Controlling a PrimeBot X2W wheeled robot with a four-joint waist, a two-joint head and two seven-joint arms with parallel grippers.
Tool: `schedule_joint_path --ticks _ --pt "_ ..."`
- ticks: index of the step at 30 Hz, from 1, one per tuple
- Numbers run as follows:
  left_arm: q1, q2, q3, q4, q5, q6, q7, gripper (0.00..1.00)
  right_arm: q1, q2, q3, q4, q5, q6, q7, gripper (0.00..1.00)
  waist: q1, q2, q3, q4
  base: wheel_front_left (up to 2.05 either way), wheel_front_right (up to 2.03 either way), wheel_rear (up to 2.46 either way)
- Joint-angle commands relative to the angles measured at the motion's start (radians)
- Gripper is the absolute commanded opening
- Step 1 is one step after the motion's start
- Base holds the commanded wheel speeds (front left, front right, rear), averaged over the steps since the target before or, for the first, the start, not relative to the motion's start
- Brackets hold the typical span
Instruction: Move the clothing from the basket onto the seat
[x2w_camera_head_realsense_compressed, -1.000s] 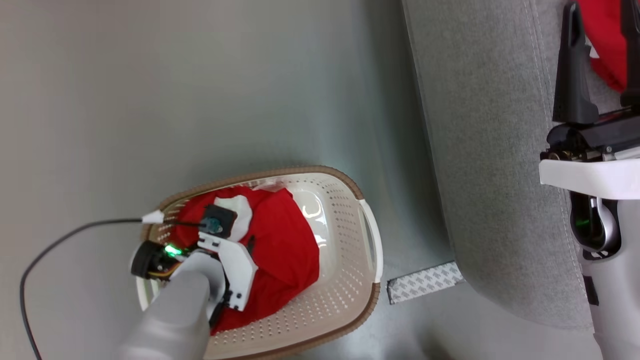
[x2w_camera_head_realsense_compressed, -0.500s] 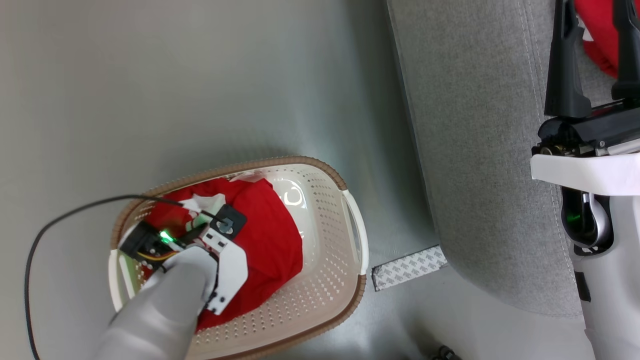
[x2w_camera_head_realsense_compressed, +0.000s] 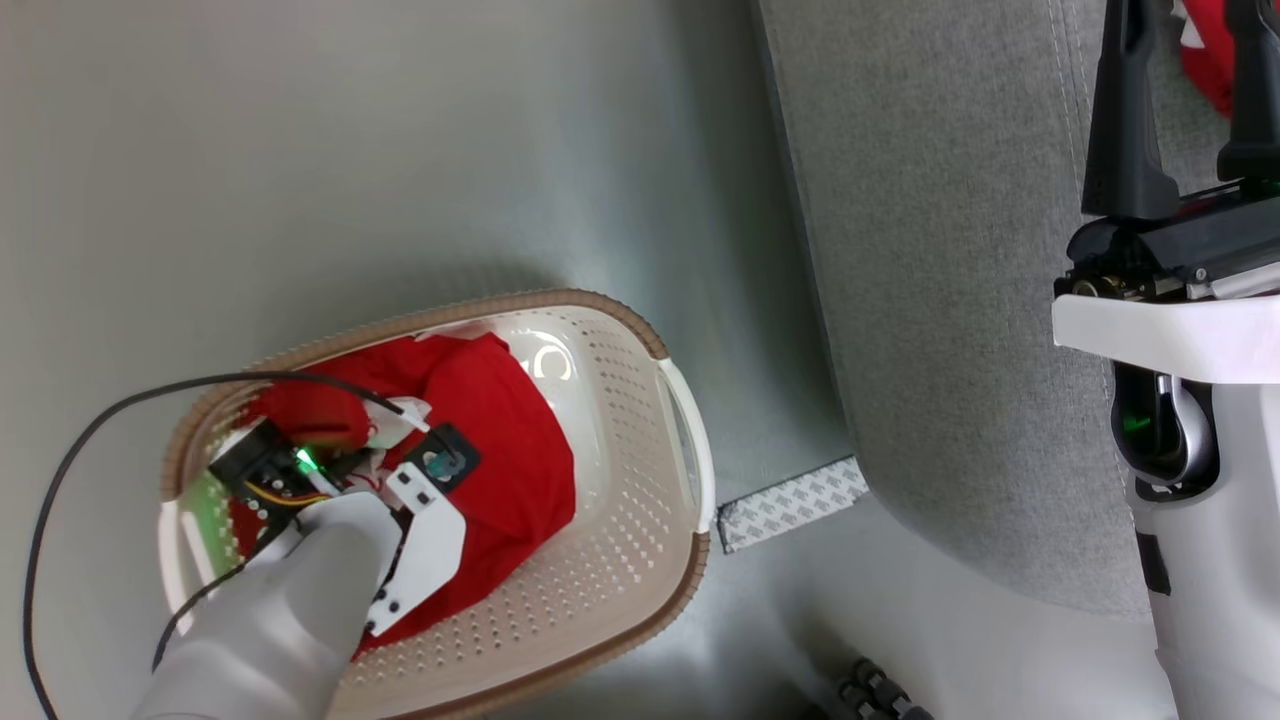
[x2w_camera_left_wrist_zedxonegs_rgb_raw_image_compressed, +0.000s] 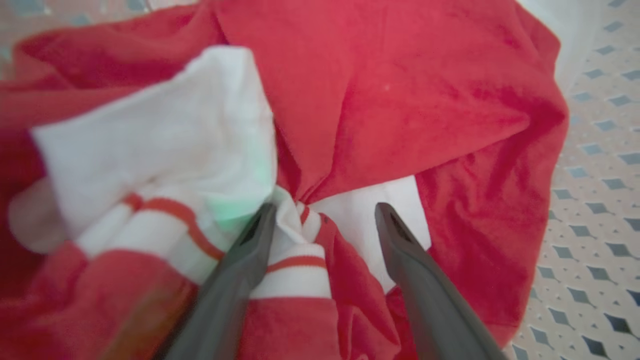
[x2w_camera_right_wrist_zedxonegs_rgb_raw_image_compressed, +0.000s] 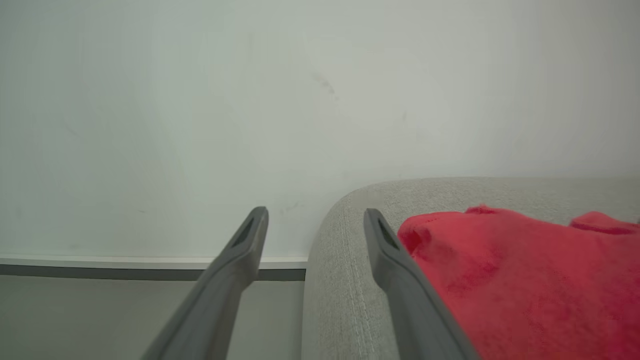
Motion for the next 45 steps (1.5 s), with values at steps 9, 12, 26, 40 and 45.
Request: schedule_joint_path --ticks 9,12,26,40,45 --pt "-0.023 0.033 -0.07 0.004 0.042 -0.043 0.064 1.0 -0.023 0.012 -0.002 -0.008 0.012 -0.002 0.0 1.0 0.0 0.0 0.048 -0.034 0.0 0.0 0.0" --pt "-0.016 0.039 -0.082 0.004 0.031 -0.057 0.127 1.0 -0.023 0.014 0.0 -0.006 0.012 -0.002 0.0 1.0 0.0 0.0 0.048 -0.038 0.0 0.0 0.0" --pt "-0.001 0.017 -0.183 0.004 -0.061 -0.069 0.149 0.0 -0.021 0.017 -0.01 0.007 0.0 -0.002 0.0 1.0 0.0 0.0 0.041 -0.035 0.0 0.0 0.0" --pt "0.024 -0.058 -0.236 0.002 -0.169 -0.068 0.047 0.0 0.005 -0.008 -0.022 0.021 -0.023 -0.002 0.0 1.0 0.0 0.0 -0.101 0.014 0.0 0.0 0.0" --pt "0.051 -0.095 -0.254 -0.007 -0.204 -0.068 0.0 0.0 0.03 -0.027 -0.028 0.033 -0.031 -0.002 0.0 1.0 0.0 0.0 -0.186 0.043 0.0 0.0 0.0"
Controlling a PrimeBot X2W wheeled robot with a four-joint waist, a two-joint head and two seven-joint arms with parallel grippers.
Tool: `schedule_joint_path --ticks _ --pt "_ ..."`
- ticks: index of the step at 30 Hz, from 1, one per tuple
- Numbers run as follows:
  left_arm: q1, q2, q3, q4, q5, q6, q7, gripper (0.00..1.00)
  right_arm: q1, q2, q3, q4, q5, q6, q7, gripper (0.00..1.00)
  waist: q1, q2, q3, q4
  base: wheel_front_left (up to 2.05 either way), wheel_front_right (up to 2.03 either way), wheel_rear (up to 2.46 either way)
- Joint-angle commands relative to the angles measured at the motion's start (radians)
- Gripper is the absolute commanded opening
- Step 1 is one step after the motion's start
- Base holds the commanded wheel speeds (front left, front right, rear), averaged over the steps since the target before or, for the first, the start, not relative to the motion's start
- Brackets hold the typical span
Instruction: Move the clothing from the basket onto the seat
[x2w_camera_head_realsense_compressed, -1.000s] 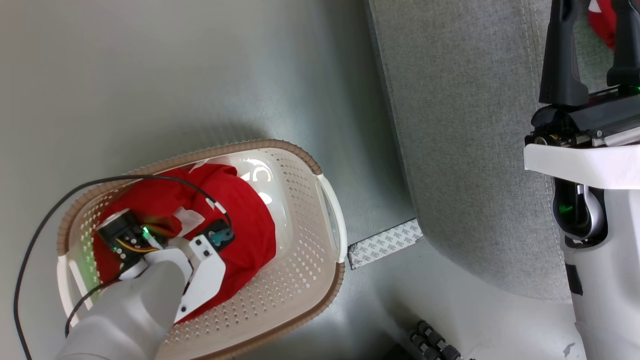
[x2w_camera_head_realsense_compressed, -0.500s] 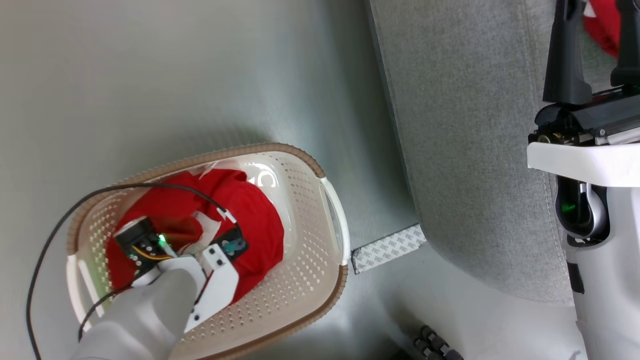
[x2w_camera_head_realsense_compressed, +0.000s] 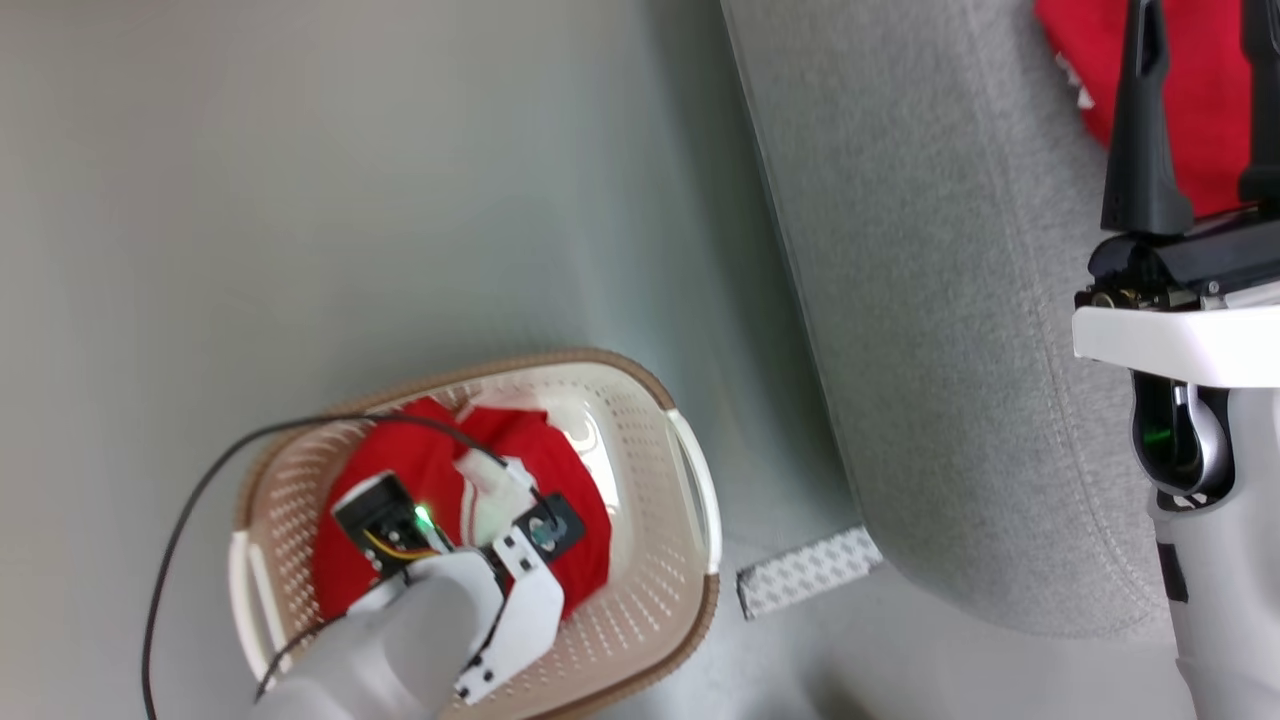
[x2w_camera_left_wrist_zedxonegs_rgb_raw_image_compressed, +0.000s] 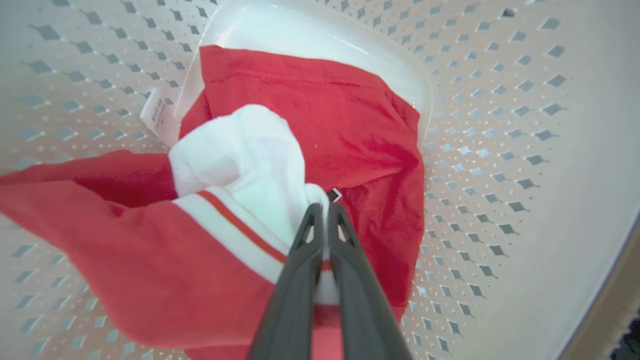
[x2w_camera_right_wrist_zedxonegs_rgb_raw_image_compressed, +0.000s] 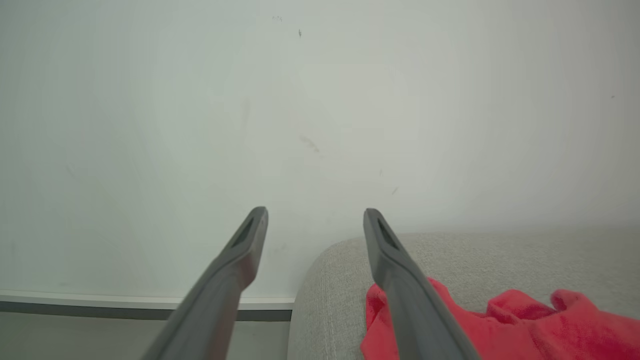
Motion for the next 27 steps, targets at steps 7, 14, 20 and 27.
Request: schedule_joint_path --ticks 7,14,20,27 --pt "0.065 -0.019 -0.01 -0.021 -0.067 0.002 -0.092 0.0 0.056 -0.034 -0.011 0.02 -0.02 -0.002 0.0 1.0 0.0 -0.0001 -0.163 0.063 0.0 0.0 0.0" --pt "0.137 -0.025 -0.026 -0.077 -0.154 0.002 -0.196 0.0 0.122 -0.062 -0.017 0.054 -0.023 -0.002 0.0 1.0 0.0 -0.0001 -0.297 0.117 0.0 0.0 0.0" --pt "0.19 -0.023 -0.034 -0.138 -0.228 0.002 -0.267 0.0 0.169 -0.087 -0.02 0.074 -0.024 -0.002 0.0 1.0 0.0 -0.0001 -0.387 0.162 0.0 0.0 0.0" --pt "0.243 -0.024 -0.028 -0.198 -0.297 0.019 -0.318 0.0 0.215 -0.106 -0.009 0.1 -0.019 -0.002 0.0 1.0 0.0 -0.0001 -0.487 0.208 0.0 0.0 0.0"
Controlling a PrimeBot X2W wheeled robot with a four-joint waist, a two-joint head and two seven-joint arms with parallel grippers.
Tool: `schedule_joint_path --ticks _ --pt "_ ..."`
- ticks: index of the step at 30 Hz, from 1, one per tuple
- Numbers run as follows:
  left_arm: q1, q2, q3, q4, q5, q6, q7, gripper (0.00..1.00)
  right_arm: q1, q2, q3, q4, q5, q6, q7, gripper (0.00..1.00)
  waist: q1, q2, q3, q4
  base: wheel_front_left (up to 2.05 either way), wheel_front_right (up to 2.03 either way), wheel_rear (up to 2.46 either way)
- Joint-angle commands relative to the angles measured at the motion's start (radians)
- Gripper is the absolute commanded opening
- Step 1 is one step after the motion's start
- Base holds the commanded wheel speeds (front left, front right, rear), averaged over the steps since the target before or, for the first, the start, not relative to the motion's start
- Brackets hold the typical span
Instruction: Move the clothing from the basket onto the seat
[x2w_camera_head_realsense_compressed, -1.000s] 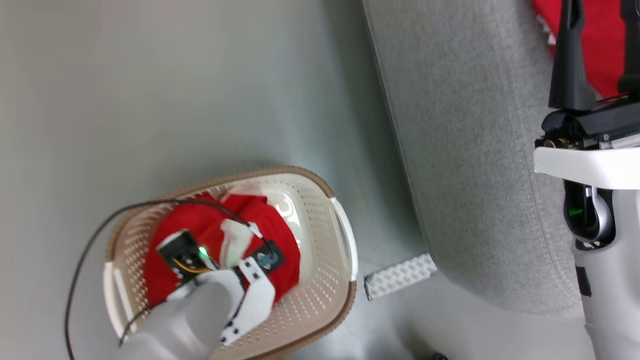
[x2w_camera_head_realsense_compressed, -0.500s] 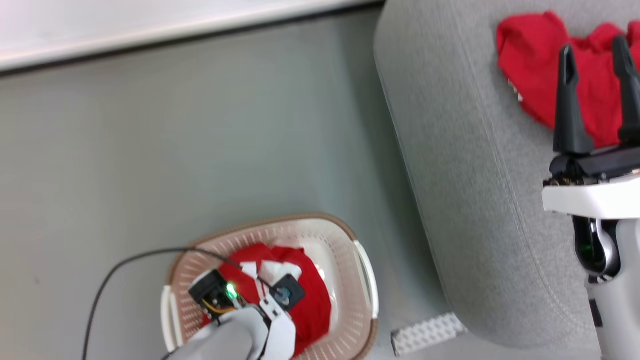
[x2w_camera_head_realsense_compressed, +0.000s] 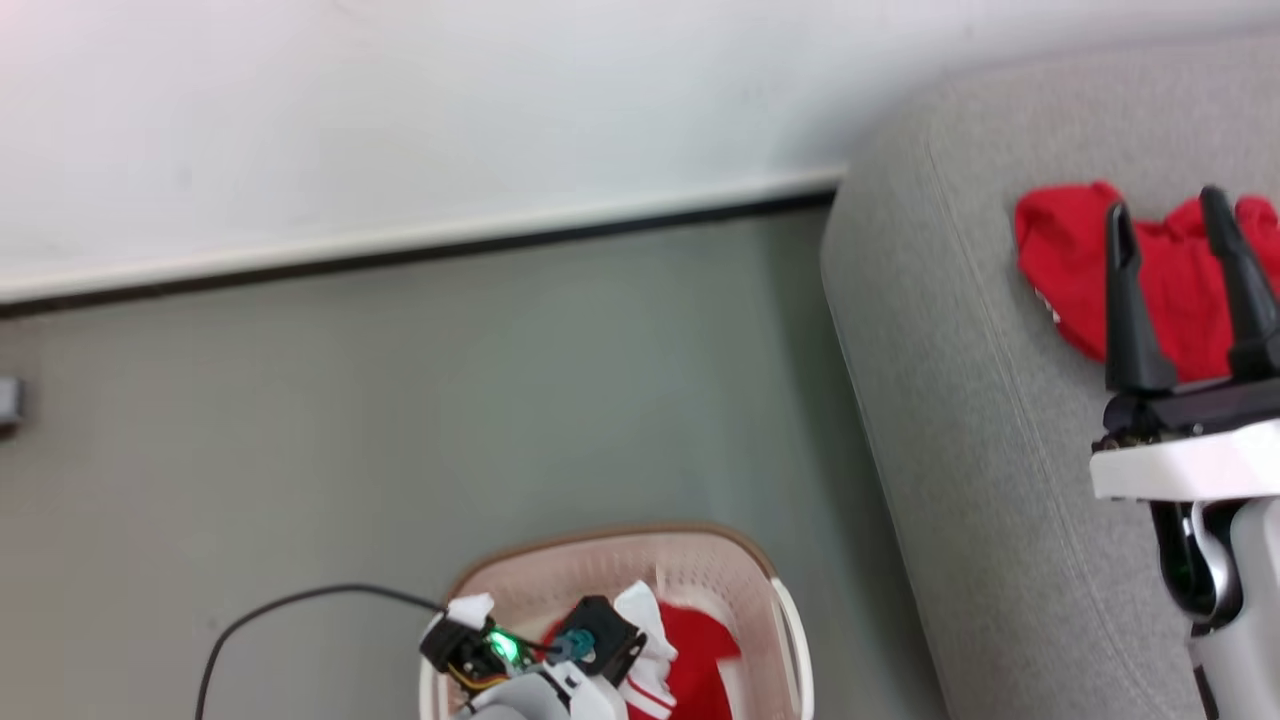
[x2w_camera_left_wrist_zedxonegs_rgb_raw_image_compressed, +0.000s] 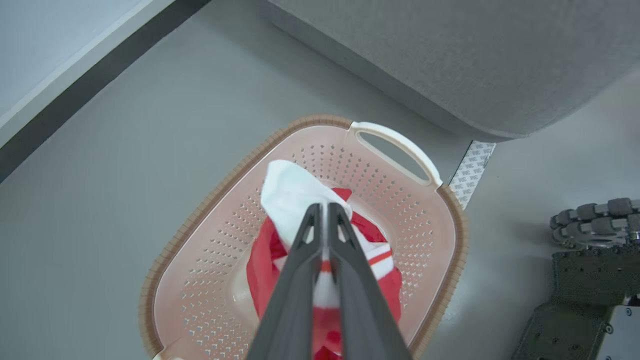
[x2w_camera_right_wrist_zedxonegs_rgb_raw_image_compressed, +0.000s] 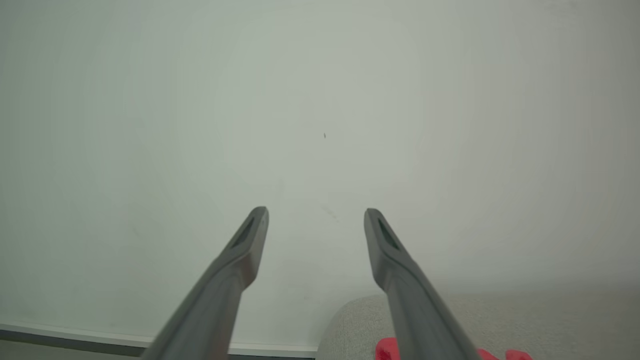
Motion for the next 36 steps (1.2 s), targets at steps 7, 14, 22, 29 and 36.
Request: schedule_joint_path --ticks 7,14,22,29,36 --pt "0.061 0.004 0.036 -0.09 -0.072 0.036 -0.025 0.0 0.065 -0.017 0.017 0.029 0.01 -0.002 0.0 1.0 0.0002 -0.0001 -0.131 0.061 0.0 0.0 0.0" --pt "0.105 0.042 0.112 -0.269 -0.079 0.076 -0.024 0.0 0.113 -0.018 0.022 0.045 0.017 -0.002 0.0 1.0 0.0002 -0.0001 -0.18 0.084 0.0 0.0 0.0" --pt "0.163 0.111 0.185 -0.478 -0.082 0.114 -0.024 0.0 0.152 -0.013 0.016 0.053 0.019 -0.002 0.0 1.0 0.0002 -0.0001 -0.218 0.098 0.0 0.0 0.0" --pt "0.212 0.175 0.237 -0.666 -0.096 0.168 -0.016 0.0 0.177 -0.01 0.007 0.057 0.019 -0.002 0.0 1.0 0.0002 -0.0001 -0.241 0.109 0.0 0.0 0.0" --pt "0.267 0.229 0.263 -0.818 -0.128 0.208 0.031 1.0 0.195 -0.006 0.007 0.069 0.021 -0.002 0.0 1.0 0.0002 -0.0001 -0.268 0.12 0.0 0.0 0.0"
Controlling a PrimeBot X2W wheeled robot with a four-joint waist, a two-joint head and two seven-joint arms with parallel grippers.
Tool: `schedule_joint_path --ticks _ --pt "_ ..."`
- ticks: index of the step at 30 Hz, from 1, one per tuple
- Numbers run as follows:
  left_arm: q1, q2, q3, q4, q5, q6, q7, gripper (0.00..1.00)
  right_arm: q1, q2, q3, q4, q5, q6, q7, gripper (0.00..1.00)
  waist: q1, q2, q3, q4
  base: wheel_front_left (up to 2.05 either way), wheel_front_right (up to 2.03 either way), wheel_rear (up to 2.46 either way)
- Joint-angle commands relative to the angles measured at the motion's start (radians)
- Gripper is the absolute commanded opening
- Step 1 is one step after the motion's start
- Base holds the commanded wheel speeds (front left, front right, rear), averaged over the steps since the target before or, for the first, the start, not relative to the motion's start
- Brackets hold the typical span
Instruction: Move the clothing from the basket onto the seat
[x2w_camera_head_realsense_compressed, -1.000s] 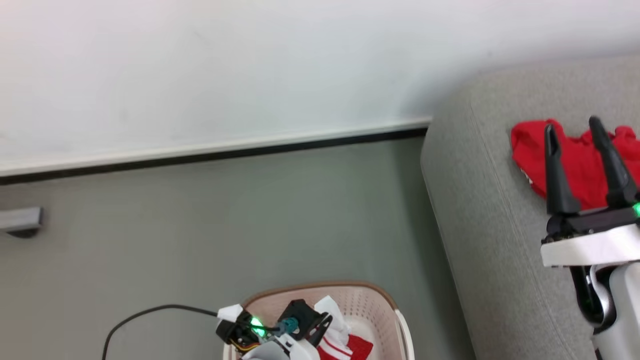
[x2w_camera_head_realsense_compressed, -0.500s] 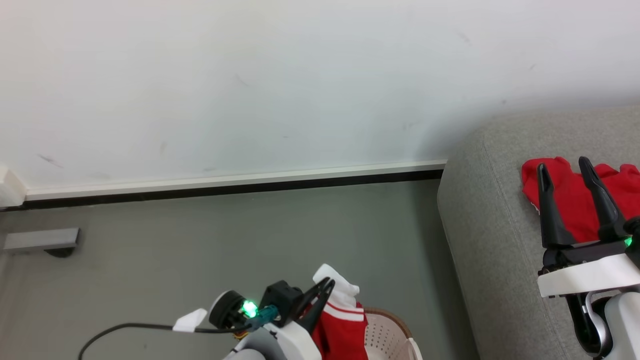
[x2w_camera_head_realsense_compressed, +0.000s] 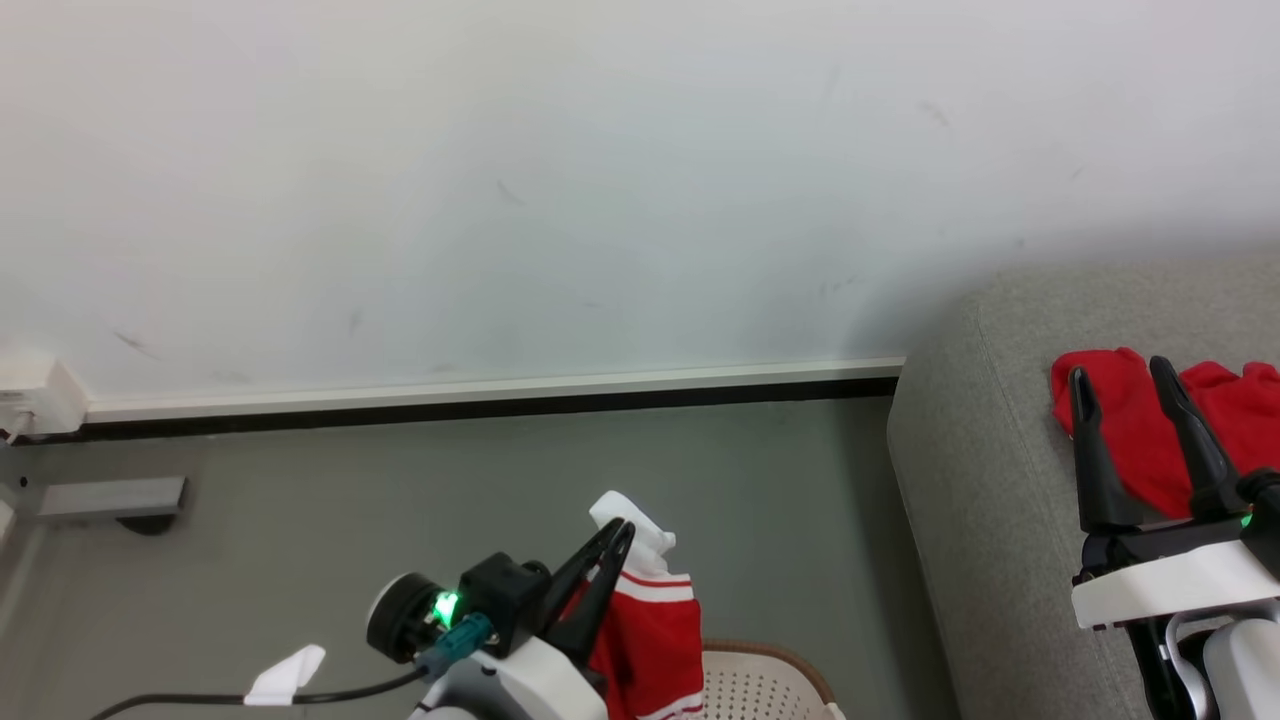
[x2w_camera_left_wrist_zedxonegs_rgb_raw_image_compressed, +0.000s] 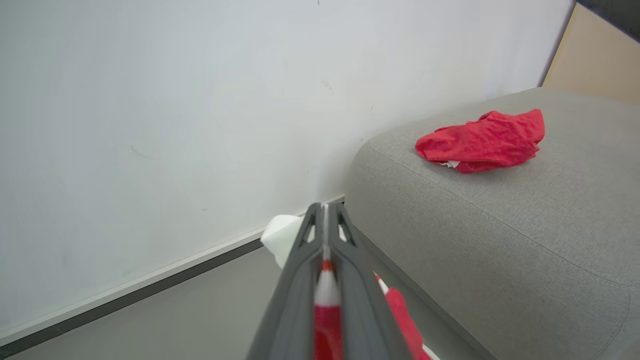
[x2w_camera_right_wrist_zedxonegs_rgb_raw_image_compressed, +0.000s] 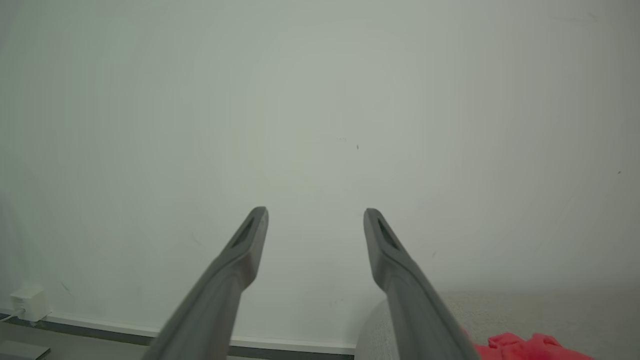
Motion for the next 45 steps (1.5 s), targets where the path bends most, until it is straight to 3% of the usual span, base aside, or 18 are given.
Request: schedule_joint_path --ticks 1,13,26,32,40,45 --pt "0.017 0.011 0.008 -0.029 -0.018 0.008 0.004 1.0 0.011 -0.005 -0.002 0.004 0.004 -0.002 0.0 1.0 0.0001 -0.0001 -0.006 0.003 0.0 0.0 0.0" --pt "0.056 0.063 0.059 -0.155 -0.046 0.063 0.03 1.0 0.03 0.0 -0.007 0.01 0.003 -0.002 0.0 1.0 0.0001 -0.0001 -0.034 0.015 0.0 0.0 0.0" --pt "0.178 0.162 0.272 -0.239 -0.133 0.193 -0.03 1.0 0.086 0.004 -0.021 -0.002 0.012 -0.002 0.0 1.0 0.0001 -0.0001 -0.061 0.037 0.0 0.0 0.0" --pt "0.264 0.203 0.372 -0.239 -0.131 0.228 -0.05 1.0 0.123 0.013 -0.024 -0.009 0.015 -0.002 0.0 1.0 0.0001 -0.0001 -0.064 0.038 0.0 0.0 0.0" --pt "0.354 0.18 0.514 -0.251 -0.091 0.212 -0.054 1.0 0.132 0.008 -0.036 -0.018 0.002 -0.002 0.0 1.0 0.0001 -0.0001 -0.054 0.031 0.0 0.0 0.0" --pt "0.383 0.132 0.565 -0.25 -0.034 0.179 -0.054 1.0 0.151 0.004 -0.045 -0.016 -0.002 -0.002 0.0 1.0 0.0001 -0.0001 -0.045 0.033 0.0 0.0 0.0"
